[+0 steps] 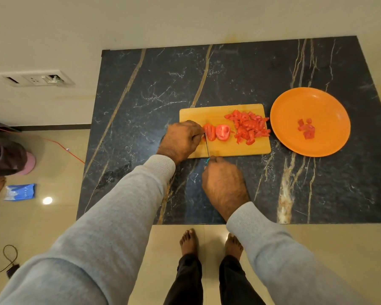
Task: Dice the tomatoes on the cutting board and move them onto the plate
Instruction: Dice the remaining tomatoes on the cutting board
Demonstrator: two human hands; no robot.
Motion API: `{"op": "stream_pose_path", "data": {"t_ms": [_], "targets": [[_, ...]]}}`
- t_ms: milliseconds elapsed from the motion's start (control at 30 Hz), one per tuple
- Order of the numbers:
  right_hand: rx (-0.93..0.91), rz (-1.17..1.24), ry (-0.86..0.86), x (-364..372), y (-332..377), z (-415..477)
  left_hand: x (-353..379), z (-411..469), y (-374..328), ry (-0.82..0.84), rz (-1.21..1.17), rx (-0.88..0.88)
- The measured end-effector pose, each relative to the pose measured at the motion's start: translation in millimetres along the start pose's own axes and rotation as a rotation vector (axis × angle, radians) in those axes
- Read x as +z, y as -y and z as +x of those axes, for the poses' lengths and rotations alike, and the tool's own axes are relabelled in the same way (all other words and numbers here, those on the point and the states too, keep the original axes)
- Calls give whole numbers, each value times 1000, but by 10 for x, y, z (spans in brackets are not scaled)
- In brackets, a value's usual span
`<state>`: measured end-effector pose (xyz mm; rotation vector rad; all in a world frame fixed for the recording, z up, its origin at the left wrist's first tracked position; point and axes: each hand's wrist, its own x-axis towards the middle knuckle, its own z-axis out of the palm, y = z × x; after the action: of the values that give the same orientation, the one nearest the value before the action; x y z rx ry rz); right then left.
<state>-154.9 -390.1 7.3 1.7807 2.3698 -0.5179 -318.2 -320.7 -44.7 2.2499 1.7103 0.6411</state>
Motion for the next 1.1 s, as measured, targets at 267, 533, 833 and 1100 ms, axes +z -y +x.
{"op": "stream_pose_path", "data": {"t_ms": [267,533,833,1100], "targets": [[46,139,17,4,-63,-229,-20,25,-16,28,3,-67],[30,221,-172,-108,-324,-319,23,29,-235,-14,-96,-238],[67,131,-149,-76,-470,-174,118,140,-399,10,40,-254],[23,108,-134,-87,-493,-35,80,134,-361,72,30,-255]]}}
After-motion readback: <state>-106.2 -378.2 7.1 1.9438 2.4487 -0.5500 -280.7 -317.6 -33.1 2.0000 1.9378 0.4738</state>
